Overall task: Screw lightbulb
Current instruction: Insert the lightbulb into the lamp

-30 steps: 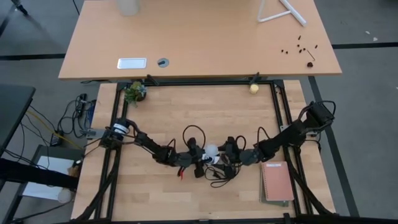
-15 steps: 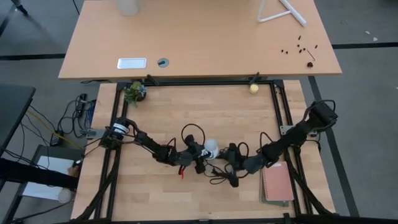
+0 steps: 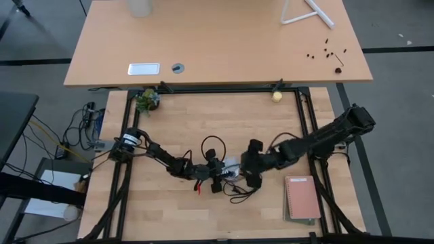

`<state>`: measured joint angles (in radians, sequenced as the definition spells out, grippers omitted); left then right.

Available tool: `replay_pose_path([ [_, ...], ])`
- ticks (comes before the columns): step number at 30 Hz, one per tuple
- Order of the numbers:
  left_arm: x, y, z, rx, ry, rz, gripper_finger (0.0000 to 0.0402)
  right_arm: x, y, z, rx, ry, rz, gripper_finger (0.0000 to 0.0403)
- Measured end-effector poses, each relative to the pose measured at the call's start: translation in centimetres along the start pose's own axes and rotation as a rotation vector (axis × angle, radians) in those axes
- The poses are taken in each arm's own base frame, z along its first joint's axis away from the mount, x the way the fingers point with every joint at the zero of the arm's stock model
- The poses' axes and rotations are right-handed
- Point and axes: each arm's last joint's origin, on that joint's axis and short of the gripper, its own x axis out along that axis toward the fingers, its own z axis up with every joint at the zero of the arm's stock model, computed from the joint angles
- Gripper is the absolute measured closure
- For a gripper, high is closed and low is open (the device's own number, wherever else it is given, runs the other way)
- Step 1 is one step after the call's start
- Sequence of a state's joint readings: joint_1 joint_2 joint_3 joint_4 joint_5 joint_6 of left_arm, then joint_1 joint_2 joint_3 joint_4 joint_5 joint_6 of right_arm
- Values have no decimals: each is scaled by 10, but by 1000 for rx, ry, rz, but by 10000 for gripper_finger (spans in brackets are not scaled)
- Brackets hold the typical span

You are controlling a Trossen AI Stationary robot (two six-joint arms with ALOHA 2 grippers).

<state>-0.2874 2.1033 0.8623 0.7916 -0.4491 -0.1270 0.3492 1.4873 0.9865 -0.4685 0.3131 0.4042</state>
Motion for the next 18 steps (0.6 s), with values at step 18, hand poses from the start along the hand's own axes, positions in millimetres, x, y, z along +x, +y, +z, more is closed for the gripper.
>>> replay_pose_path([
  [18, 0, -1, 2, -20, -23, -17, 227, 30, -2, 80, -119, 288, 102, 29],
])
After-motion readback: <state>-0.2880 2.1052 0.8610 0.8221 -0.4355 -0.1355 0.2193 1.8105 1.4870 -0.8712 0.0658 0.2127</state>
